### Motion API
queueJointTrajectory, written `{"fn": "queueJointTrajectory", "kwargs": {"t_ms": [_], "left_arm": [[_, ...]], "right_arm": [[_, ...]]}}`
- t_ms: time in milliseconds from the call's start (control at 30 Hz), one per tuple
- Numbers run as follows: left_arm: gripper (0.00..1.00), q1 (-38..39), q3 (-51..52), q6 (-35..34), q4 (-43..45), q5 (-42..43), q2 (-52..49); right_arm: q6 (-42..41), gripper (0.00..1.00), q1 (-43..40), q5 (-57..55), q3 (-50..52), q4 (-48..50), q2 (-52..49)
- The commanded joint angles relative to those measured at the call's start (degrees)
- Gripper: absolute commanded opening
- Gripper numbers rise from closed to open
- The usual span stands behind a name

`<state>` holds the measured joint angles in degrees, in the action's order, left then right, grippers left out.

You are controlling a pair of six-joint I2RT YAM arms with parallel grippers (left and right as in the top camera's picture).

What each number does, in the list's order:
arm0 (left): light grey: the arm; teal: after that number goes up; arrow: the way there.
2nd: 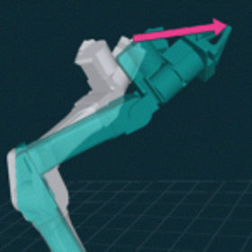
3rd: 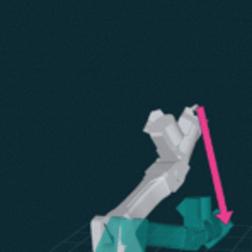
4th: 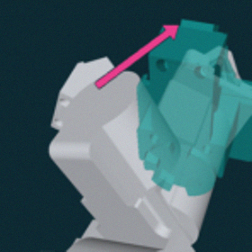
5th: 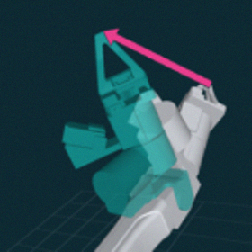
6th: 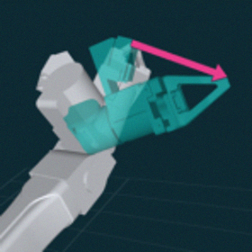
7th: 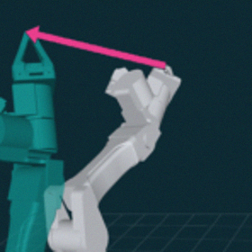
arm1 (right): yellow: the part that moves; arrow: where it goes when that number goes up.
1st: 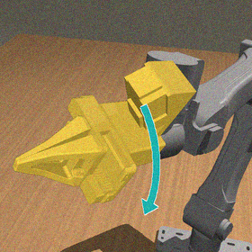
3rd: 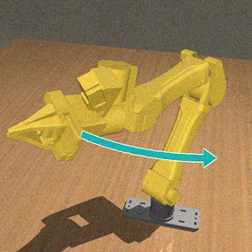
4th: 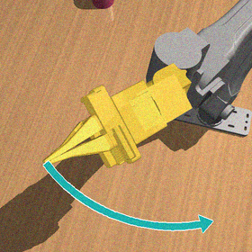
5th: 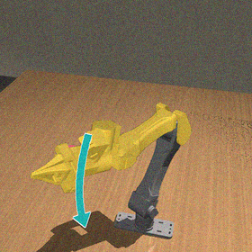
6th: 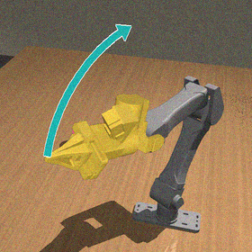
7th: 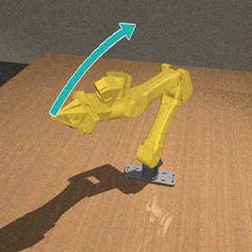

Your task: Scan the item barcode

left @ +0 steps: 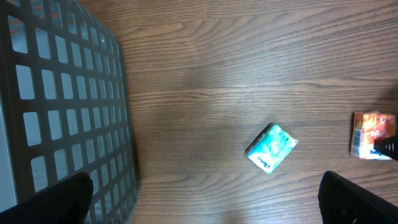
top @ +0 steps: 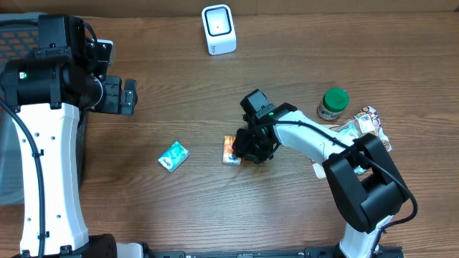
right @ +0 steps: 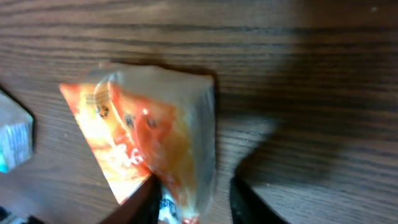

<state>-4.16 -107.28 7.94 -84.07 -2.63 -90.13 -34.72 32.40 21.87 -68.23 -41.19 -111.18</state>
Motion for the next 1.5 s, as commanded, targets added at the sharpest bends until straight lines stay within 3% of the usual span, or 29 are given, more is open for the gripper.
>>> {"fn": "queueJointTrajectory", "kwargs": {"t_ms": [0, 133, 300, 533, 667, 767, 900, 1167, 1467], "left_arm": [[0.99, 0.07, -0.46, 0.63, 0.09, -0.13, -0.20], [1.00, 0.07, -0.46, 0.61, 0.09, -0.13, -0.20], [1.00, 0.07, -0.46, 0.61, 0.09, -0.13, -0.20], [1.00, 0.07, -0.46, 0.63, 0.09, -0.13, -0.20], [1.00, 0.07, -0.46, 0.63, 0.09, -0.13, -0.20], [1.00, 0.07, -0.46, 0.61, 0.09, -0.13, -0.20], [1.00, 0.07, -0.46, 0.63, 0.09, -0.13, -0.20], [1.00, 0.07, -0.46, 0.61, 0.09, -0.13, -0.20], [0.99, 0.07, -0.46, 0.61, 0.09, -0.13, -0.20]], "right_arm": [[-1.38, 0.24, 0.33, -0.11, 1.31, 1.07, -0.09], [-1.38, 0.06, 0.33, -0.09, 1.42, 1.44, -0.07], [0.66, 0.04, -0.37, 6.03, 0.85, 1.51, -0.02], [10.78, 0.04, -6.58, 31.69, -0.39, 4.00, 4.09], [11.65, 0.04, -11.28, 51.19, -0.39, 11.10, 6.25], [8.70, 0.04, -13.77, 61.88, -0.39, 17.90, 6.29], [2.21, 0.04, -15.76, 67.56, -0.39, 25.24, 6.29], [-10.56, 0.04, -17.16, 68.04, -0.44, 37.75, 6.34], [-17.90, 0.04, -17.16, 68.04, -0.44, 48.09, 6.34]]}}
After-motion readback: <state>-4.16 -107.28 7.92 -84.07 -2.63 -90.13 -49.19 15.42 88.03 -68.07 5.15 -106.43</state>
